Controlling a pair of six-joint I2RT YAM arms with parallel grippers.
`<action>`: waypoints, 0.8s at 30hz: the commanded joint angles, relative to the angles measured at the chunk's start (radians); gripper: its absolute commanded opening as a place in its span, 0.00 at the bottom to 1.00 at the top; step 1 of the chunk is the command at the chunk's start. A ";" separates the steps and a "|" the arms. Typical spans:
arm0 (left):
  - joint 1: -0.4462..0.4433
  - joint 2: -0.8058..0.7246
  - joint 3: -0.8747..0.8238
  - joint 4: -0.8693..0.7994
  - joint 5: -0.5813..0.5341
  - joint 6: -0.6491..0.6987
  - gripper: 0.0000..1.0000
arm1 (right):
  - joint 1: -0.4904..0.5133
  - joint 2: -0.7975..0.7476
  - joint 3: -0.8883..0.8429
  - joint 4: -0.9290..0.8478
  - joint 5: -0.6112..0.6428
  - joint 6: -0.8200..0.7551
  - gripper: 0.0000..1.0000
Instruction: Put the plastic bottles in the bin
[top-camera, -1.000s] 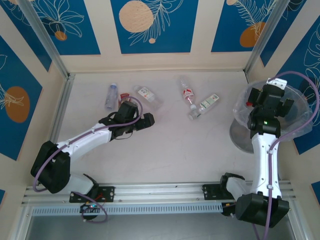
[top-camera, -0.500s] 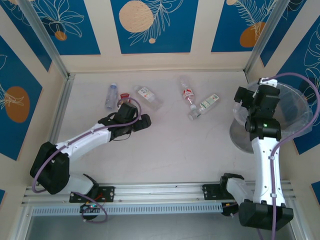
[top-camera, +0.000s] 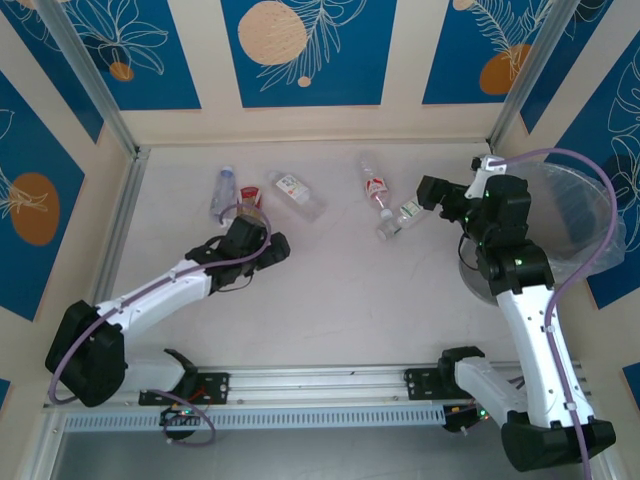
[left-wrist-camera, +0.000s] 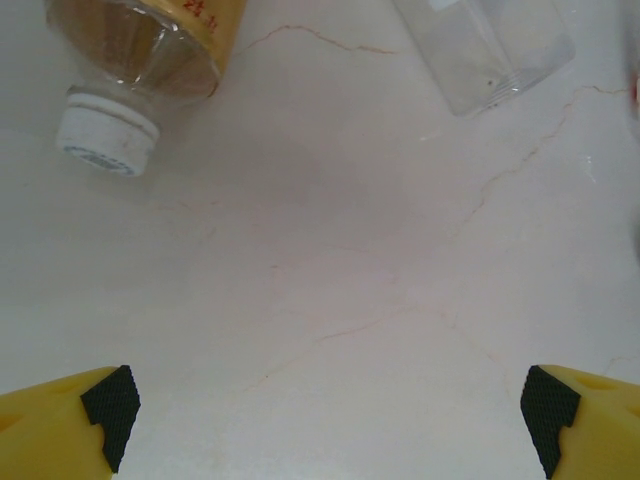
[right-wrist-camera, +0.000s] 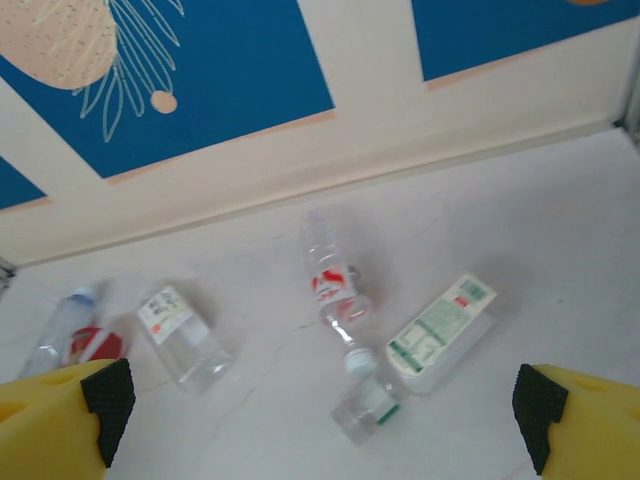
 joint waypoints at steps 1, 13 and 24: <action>0.017 -0.043 -0.024 0.048 -0.028 0.003 0.99 | 0.030 -0.012 -0.024 0.012 0.029 0.124 0.99; 0.105 -0.020 0.031 0.010 0.023 0.139 0.99 | 0.117 -0.016 -0.123 0.156 -0.130 0.075 0.99; 0.220 0.191 0.327 -0.260 0.077 0.539 0.99 | 0.165 -0.025 -0.147 0.159 -0.031 0.061 0.99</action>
